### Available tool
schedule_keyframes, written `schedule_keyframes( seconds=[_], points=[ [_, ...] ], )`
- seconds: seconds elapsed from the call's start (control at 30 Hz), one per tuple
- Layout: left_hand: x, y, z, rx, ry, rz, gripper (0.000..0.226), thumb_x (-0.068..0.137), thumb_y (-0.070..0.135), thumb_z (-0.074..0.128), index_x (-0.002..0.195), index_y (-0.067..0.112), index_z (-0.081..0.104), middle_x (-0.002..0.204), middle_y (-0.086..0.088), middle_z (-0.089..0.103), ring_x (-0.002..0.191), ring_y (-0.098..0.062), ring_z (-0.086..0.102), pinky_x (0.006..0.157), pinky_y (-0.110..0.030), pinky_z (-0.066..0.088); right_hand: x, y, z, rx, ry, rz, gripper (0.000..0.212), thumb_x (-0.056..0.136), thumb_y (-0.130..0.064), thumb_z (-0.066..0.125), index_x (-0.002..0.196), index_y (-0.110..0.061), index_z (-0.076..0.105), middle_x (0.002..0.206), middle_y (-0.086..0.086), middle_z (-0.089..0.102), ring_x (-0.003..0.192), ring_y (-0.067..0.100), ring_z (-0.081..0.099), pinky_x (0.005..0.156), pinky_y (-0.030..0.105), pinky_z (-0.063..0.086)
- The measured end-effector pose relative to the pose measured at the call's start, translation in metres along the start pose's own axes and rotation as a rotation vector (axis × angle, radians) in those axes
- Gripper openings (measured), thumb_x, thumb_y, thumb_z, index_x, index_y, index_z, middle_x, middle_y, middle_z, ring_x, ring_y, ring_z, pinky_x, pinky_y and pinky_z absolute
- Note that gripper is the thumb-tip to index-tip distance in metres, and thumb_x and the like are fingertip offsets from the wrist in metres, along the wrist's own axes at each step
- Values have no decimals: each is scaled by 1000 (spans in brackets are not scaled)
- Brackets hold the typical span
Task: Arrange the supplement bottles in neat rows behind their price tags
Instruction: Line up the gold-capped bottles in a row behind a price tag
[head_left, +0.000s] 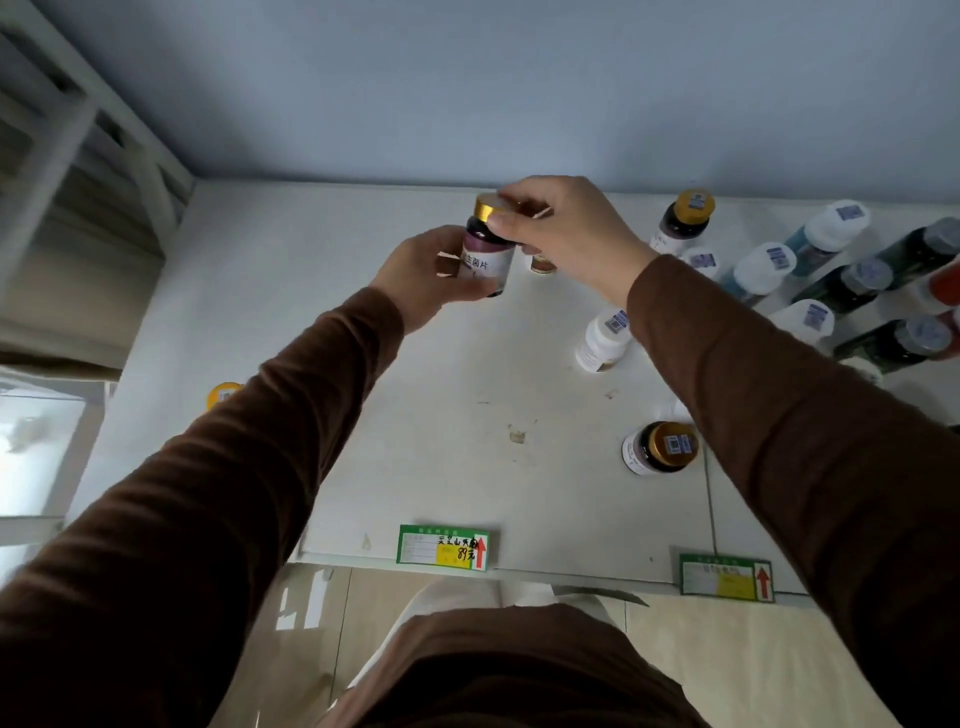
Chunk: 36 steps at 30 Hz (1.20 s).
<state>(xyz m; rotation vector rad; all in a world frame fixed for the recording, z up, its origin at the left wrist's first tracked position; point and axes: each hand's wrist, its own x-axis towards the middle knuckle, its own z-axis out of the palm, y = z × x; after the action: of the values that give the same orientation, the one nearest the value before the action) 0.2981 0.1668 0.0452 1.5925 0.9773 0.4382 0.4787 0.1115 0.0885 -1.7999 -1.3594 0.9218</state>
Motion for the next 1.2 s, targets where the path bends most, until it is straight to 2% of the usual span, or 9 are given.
schedule_keyframes(
  seconds=[0.07, 0.13, 0.27, 0.43, 0.63, 0.77, 0.97, 1.1, 1.2],
  points=[
    [-10, 0, -13, 160, 117, 60, 42, 70, 16, 82, 107, 20, 63, 101, -1, 70, 89, -16, 69, 80, -29, 54, -1, -13, 17, -105, 16, -67, 41, 85, -40, 73, 120, -19, 69, 102, -8, 69, 90, 10, 63, 81, 31, 51],
    [-22, 0, -31, 295, 164, 95, 46, 68, 20, 83, 109, 19, 62, 105, -3, 67, 92, -20, 66, 86, -35, 55, -1, -27, 37, -187, 61, -122, 40, 81, -44, 74, 114, -20, 70, 106, -5, 71, 96, 13, 64, 85, 30, 49],
    [-44, -6, -98, 601, 107, 60, 51, 71, 23, 82, 119, 22, 62, 111, 0, 62, 102, -16, 61, 95, -40, 50, 2, -54, 84, -244, 48, -192, 43, 82, -44, 74, 118, -22, 67, 113, -6, 68, 99, 10, 60, 83, 24, 46],
    [-67, -40, -187, 872, 110, 55, 44, 81, 23, 74, 124, 25, 61, 119, -3, 60, 109, -20, 57, 96, -36, 46, 2, -81, 155, -313, 9, -187, 40, 79, -39, 76, 115, -24, 66, 103, -5, 61, 92, 11, 55, 77, 21, 37],
    [-82, -91, -234, 970, 103, 75, 38, 87, 33, 66, 124, 28, 58, 127, -1, 58, 116, -23, 54, 100, -42, 46, -6, -99, 227, -464, -29, -140, 43, 81, -36, 76, 119, -20, 64, 108, 1, 61, 94, 17, 58, 78, 25, 38],
    [-86, -111, -244, 936, 84, 80, 38, 88, 32, 65, 125, 27, 58, 126, -2, 59, 116, -23, 53, 99, -39, 44, -10, -102, 255, -499, -39, -98, 43, 82, -35, 75, 120, -20, 62, 110, 1, 60, 96, 20, 60, 78, 26, 40],
    [-89, -126, -248, 910, 97, 45, 37, 88, 30, 65, 125, 26, 59, 124, -1, 61, 114, -22, 55, 97, -38, 47, -9, -97, 274, -566, -48, -87, 44, 86, -33, 73, 125, -18, 59, 117, 4, 59, 103, 23, 60, 84, 28, 45],
    [-91, -126, -246, 887, 98, 34, 36, 89, 30, 64, 124, 25, 59, 125, -1, 62, 114, -22, 55, 96, -36, 46, -12, -94, 278, -551, -34, -86, 43, 87, -30, 72, 125, -18, 57, 121, 5, 58, 105, 23, 60, 89, 35, 52],
    [-92, -119, -242, 894, 82, 49, 35, 89, 30, 64, 124, 24, 59, 125, -1, 61, 114, -23, 55, 96, -37, 46, -15, -94, 276, -545, -50, -68, 49, 86, -32, 73, 129, -17, 55, 124, 6, 56, 109, 25, 59, 92, 38, 51]
  ],
)
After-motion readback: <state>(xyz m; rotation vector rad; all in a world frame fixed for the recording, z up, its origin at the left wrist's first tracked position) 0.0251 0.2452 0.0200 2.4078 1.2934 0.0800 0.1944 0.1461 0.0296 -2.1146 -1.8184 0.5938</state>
